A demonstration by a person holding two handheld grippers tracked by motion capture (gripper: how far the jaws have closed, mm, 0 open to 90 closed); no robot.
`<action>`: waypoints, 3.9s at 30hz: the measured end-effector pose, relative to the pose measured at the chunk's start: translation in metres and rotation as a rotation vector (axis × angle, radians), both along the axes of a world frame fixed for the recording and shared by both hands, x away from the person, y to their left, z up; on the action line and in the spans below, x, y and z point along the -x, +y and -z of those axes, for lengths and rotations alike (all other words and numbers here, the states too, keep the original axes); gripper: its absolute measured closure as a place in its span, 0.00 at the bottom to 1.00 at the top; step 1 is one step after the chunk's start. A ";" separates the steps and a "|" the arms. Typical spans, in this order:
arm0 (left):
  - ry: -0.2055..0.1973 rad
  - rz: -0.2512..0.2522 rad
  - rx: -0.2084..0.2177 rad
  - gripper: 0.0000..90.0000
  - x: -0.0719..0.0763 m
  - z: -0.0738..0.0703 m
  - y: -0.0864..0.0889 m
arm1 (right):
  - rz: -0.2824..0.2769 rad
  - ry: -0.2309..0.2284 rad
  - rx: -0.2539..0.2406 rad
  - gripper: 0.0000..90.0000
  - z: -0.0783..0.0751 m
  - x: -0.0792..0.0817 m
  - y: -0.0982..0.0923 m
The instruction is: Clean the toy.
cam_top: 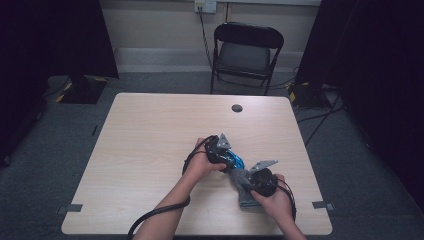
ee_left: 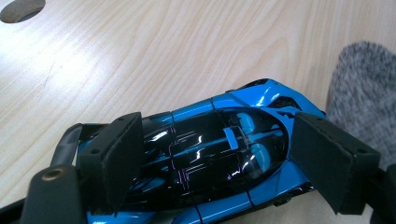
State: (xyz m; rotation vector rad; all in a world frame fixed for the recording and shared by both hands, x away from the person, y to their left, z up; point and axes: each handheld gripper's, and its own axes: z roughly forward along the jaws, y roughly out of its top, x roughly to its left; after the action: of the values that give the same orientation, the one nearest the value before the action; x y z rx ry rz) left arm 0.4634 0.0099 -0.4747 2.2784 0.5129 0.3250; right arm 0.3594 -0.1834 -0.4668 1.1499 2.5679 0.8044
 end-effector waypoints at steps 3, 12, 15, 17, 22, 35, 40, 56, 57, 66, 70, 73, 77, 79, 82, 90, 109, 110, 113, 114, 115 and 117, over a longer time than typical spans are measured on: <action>-0.001 0.000 0.002 0.20 0.000 0.000 0.000 | -0.019 0.007 -0.009 0.83 0.000 0.000 0.008; -0.003 0.001 0.006 0.20 0.000 0.001 0.000 | -0.057 0.010 -0.037 0.83 0.002 0.000 0.020; -0.004 0.002 0.006 0.20 0.000 0.001 0.000 | -0.077 0.015 -0.064 0.83 0.002 0.003 0.019; -0.003 0.001 0.005 0.20 0.000 0.000 0.000 | -0.079 0.017 -0.069 0.83 0.001 0.005 0.017; -0.001 -0.001 0.008 0.20 0.000 0.001 0.000 | -0.074 0.010 -0.081 0.82 -0.003 0.009 0.009; -0.001 0.000 0.010 0.20 0.000 0.001 0.001 | 0.018 -0.016 -0.125 0.82 -0.011 0.006 -0.032; -0.002 0.000 0.008 0.20 0.000 0.001 0.001 | 0.062 -0.018 -0.140 0.82 -0.012 -0.002 -0.043; -0.008 0.004 0.014 0.20 0.000 0.001 0.001 | 0.204 -0.040 -0.081 0.82 -0.002 -0.030 -0.060; -0.008 0.004 0.014 0.20 0.000 0.001 0.001 | 0.209 -0.036 -0.071 0.82 -0.001 -0.030 -0.058; -0.009 0.005 0.015 0.20 0.001 0.002 0.002 | 0.190 -0.057 -0.009 0.82 0.003 -0.032 -0.047; -0.010 0.005 0.016 0.20 0.001 0.002 0.002 | 0.174 -0.071 0.021 0.82 0.003 -0.031 -0.044; -0.009 0.004 0.014 0.20 0.001 0.002 0.002 | 0.163 -0.073 0.049 0.82 0.002 -0.031 -0.039; -0.009 0.006 0.013 0.20 0.000 0.001 0.001 | 0.130 -0.065 0.072 0.82 0.001 -0.030 -0.031; -0.008 0.004 0.014 0.20 0.000 0.001 0.001 | 0.116 -0.066 0.080 0.82 0.000 -0.029 -0.028; -0.008 0.004 0.014 0.20 0.000 0.001 0.001 | 0.107 -0.053 0.071 0.82 0.000 -0.027 -0.027; -0.008 0.003 0.013 0.20 0.001 0.001 0.001 | 0.066 -0.027 0.040 0.82 0.000 -0.018 -0.025; -0.007 -0.005 0.010 0.20 0.001 0.001 0.000 | -0.013 -0.044 0.016 0.81 0.003 -0.001 -0.004; -0.008 -0.006 0.013 0.20 0.001 0.001 0.000 | -0.015 -0.045 0.012 0.81 0.003 -0.001 -0.004; -0.008 -0.005 0.013 0.20 0.001 0.001 0.000 | -0.024 -0.046 -0.004 0.81 0.004 -0.001 -0.003; -0.007 -0.006 0.013 0.20 0.001 0.001 0.000 | -0.024 -0.045 -0.012 0.81 0.004 0.000 -0.003; -0.006 -0.006 0.014 0.20 0.001 0.001 0.000 | -0.022 -0.041 -0.024 0.80 0.003 0.000 -0.004; -0.008 -0.006 0.015 0.20 0.001 0.001 0.000 | -0.022 -0.039 -0.051 0.79 0.003 0.000 -0.006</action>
State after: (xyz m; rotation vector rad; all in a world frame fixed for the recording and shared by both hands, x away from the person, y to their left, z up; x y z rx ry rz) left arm 0.4620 0.0101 -0.4761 2.2608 0.5162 0.3322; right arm 0.3592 -0.1896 -0.4701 1.1111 2.5469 0.8936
